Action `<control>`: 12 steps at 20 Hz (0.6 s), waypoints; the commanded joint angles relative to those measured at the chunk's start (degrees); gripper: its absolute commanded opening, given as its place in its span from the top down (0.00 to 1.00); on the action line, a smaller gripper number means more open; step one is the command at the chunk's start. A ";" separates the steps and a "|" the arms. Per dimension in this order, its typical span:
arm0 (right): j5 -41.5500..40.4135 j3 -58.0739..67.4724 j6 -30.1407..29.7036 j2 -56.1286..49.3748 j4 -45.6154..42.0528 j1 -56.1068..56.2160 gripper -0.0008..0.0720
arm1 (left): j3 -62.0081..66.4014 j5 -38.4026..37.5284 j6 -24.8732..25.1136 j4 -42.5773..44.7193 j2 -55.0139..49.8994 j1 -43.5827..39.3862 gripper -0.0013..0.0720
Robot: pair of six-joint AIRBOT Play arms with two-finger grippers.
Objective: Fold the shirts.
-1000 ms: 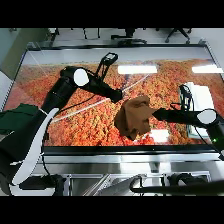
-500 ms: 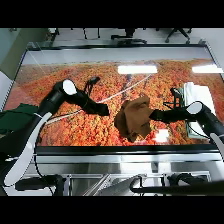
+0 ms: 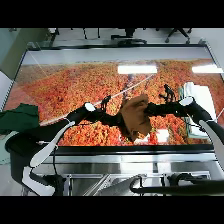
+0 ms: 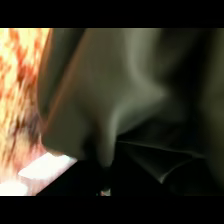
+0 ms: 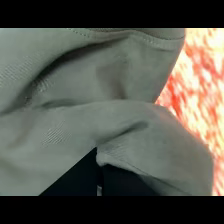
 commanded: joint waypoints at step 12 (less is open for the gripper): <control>21.42 24.55 -11.13 22.03 24.55 -21.18 0.96 | 33.38 -23.58 -6.73 21.42 25.90 10.99 0.97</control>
